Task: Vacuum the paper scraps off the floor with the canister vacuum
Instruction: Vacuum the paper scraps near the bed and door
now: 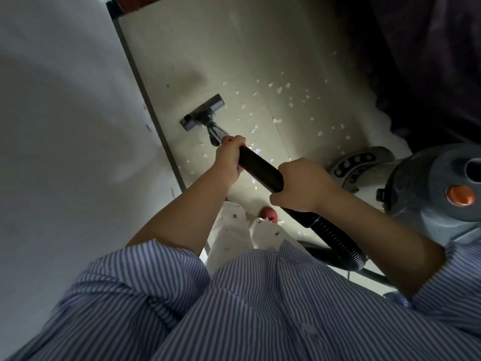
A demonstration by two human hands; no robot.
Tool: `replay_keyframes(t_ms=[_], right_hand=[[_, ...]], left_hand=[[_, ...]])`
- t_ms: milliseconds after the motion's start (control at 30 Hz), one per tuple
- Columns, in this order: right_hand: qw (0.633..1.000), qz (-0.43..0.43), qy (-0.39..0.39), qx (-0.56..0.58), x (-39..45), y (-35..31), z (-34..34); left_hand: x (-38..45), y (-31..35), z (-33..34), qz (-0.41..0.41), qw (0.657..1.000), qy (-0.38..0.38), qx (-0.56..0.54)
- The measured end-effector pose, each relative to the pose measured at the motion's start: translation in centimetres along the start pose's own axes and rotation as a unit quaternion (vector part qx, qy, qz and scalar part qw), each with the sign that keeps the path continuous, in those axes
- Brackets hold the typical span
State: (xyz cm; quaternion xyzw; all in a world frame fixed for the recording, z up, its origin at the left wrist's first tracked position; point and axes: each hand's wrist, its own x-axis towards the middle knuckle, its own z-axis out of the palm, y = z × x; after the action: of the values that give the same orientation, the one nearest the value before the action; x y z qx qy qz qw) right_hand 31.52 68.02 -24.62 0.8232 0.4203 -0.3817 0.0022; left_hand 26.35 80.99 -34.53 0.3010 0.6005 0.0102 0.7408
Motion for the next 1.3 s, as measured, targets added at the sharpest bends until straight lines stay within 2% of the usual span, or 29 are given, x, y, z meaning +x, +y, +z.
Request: replay_keyframes(t_ms=[300,500,700,900,1067,1300], right_hand=[[0.998,0.007,-0.029,0.052,1.9,2.1,4.1],[0.996,-0.003,-0.031,0.088,0.8,3.8,7.4],[0.997,-0.01,-0.027,0.078,-0.4,5.8,8.7],[0.995,-0.012,-0.048,0.083,-0.8,6.8,8.6],[0.994,-0.003,-0.052,0.091,-2.8,7.3,6.5],[0.996,0.001,-0.004,0.09,-0.8,6.8,3.8]], left_hand=[[1.6,-2.8,-0.2,-0.031,0.997,0.053,0.043],[2.4,-6.0,-0.5,-0.063,0.993,0.065,0.076],[2.1,-8.3,0.4,-0.081,0.993,0.062,0.059],[2.4,-9.4,1.1,-0.09,0.993,0.061,0.05],[1.3,-9.2,2.0,-0.062,0.995,0.055,0.059],[1.4,-4.5,3.6,-0.019,0.997,0.042,0.064]])
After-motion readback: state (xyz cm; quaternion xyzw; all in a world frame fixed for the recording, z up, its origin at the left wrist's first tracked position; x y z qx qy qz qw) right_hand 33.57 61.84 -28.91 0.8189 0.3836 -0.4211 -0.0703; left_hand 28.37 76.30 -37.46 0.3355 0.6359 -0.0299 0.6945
